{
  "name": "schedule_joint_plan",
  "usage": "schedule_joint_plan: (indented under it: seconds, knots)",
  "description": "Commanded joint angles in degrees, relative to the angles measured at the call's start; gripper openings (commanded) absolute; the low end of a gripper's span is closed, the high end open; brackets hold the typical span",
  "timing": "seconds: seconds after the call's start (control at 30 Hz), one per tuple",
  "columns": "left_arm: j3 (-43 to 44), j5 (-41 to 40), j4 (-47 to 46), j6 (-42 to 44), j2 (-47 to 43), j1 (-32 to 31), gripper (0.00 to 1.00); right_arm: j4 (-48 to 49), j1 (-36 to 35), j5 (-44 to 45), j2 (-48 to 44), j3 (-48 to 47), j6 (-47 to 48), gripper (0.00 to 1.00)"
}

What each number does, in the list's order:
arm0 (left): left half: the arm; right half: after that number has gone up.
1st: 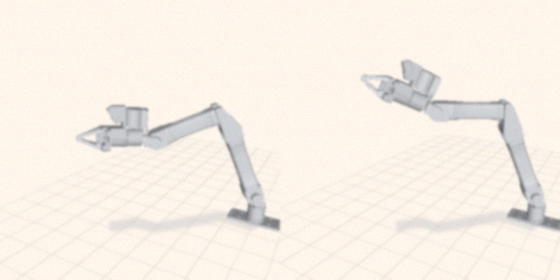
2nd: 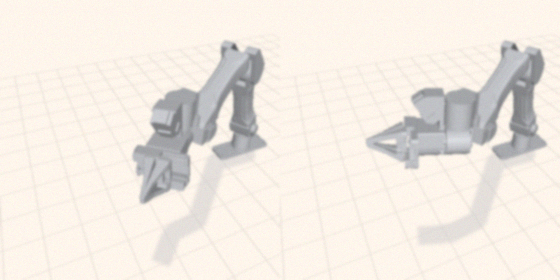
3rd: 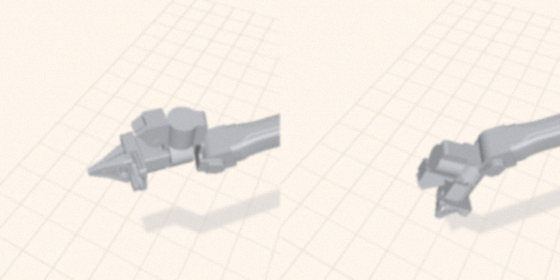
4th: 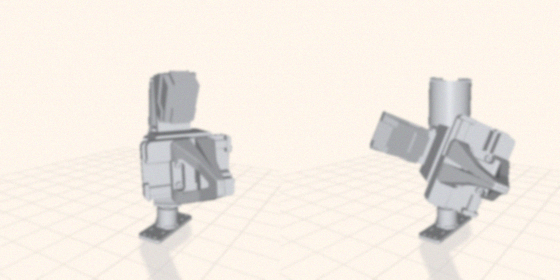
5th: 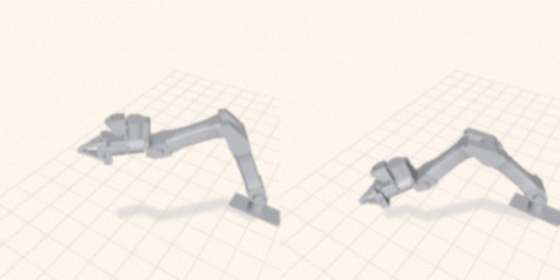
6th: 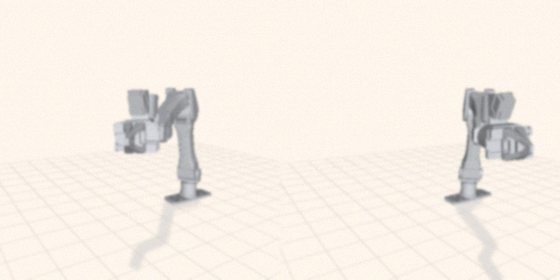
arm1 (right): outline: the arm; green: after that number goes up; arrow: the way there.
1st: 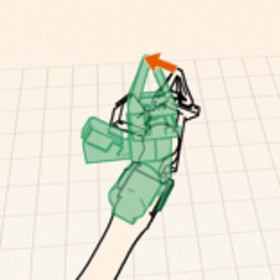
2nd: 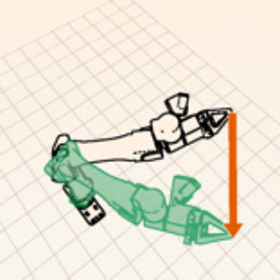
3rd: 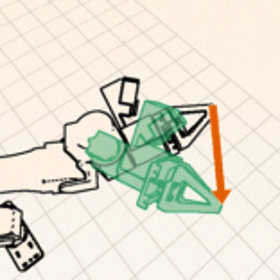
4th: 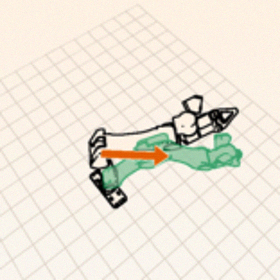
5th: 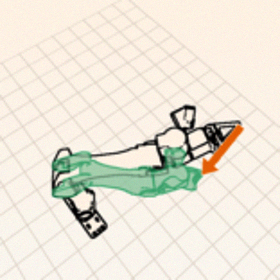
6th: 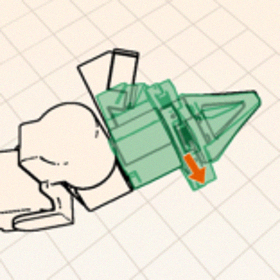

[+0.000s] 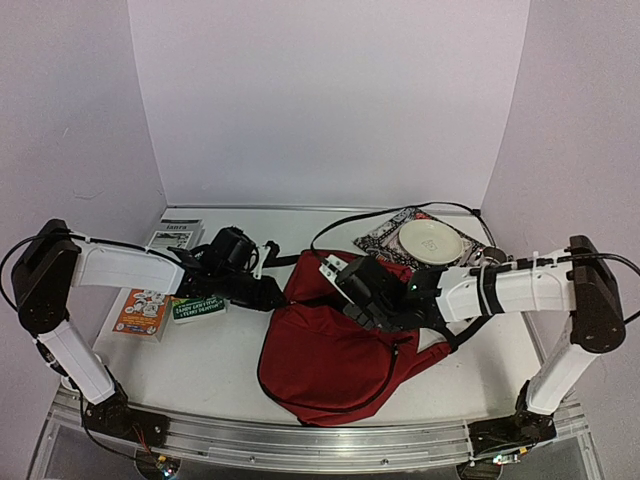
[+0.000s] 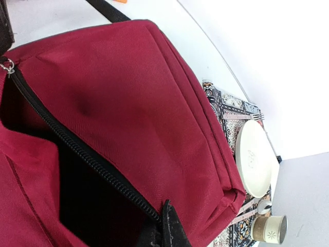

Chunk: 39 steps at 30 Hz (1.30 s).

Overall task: Pack the student bag
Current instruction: Pick up the lower front pocket of the student bag, then pick up the pen at the center of the board.

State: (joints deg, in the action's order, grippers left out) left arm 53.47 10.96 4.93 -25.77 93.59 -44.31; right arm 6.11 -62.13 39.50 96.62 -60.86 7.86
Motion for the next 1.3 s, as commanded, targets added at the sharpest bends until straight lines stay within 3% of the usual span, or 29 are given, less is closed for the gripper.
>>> schedule_joint_plan:
  seconds: [0.0, 0.33, 0.63, 0.8, 1.0, 1.27]
  knots:
    - [2.41, -3.87, 1.01, 0.92, -3.79, 0.79, 0.28, 7.55, 0.06, 0.09, -6.48, 3.87, -2.80, 0.00]
    - [15.54, -12.66, 9.97, 6.78, 0.97, 5.71, 0.55, 12.39, 0.04, -3.91, -8.43, 5.94, -3.08, 0.00]
    - [30.75, -13.83, 17.63, 16.21, 14.86, 13.04, 0.63, 12.78, 0.03, -4.01, -7.69, 5.67, -5.12, 0.00]
    - [39.81, -12.44, 21.59, 19.90, 23.18, 17.23, 0.61, 12.78, 0.02, -4.63, -7.00, 5.48, -6.13, 0.00]
    - [48.22, -11.93, 24.54, 22.47, 32.21, 18.59, 0.52, 12.43, 0.03, -5.30, -6.41, 4.79, -6.81, 0.00]
    - [53.24, -11.22, 26.63, 24.68, 38.67, 19.18, 0.45, 10.59, -0.03, -5.88, -4.32, 2.64, -7.42, 0.00]
